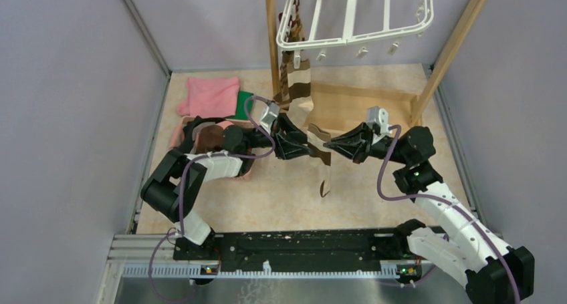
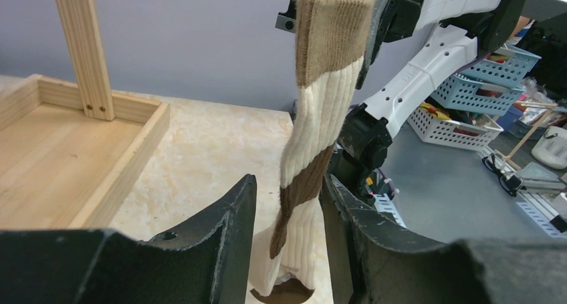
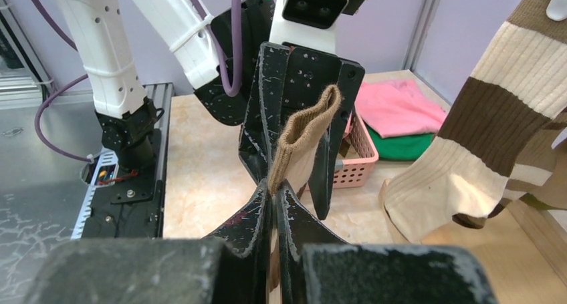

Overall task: Clip the socks to the hanger
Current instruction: Clamp the sock onto the hanger.

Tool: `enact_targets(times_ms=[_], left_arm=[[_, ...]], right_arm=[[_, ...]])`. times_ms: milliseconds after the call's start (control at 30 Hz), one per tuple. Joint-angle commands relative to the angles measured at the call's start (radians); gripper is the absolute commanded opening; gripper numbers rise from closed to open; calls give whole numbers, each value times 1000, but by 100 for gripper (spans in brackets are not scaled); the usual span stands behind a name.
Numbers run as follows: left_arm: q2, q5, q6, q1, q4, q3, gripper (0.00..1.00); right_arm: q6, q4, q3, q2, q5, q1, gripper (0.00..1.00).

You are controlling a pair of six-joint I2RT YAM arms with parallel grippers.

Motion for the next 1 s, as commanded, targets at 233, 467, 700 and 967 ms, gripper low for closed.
enact_targets(times_ms=[233, 467, 700, 967], left_arm=[[22, -44, -113, -2, 312, 50, 47], [-11, -40, -133, -3, 313, 61, 45], [-47, -35, -147, -3, 312, 60, 44], [-67, -35, -168, -3, 310, 77, 45]], right_arm=[[6, 46, 31, 1, 1, 15, 0], [-4, 39, 33, 1, 10, 14, 0], [-9, 28, 32, -2, 25, 14, 0], [13, 51, 30, -2, 31, 14, 0]])
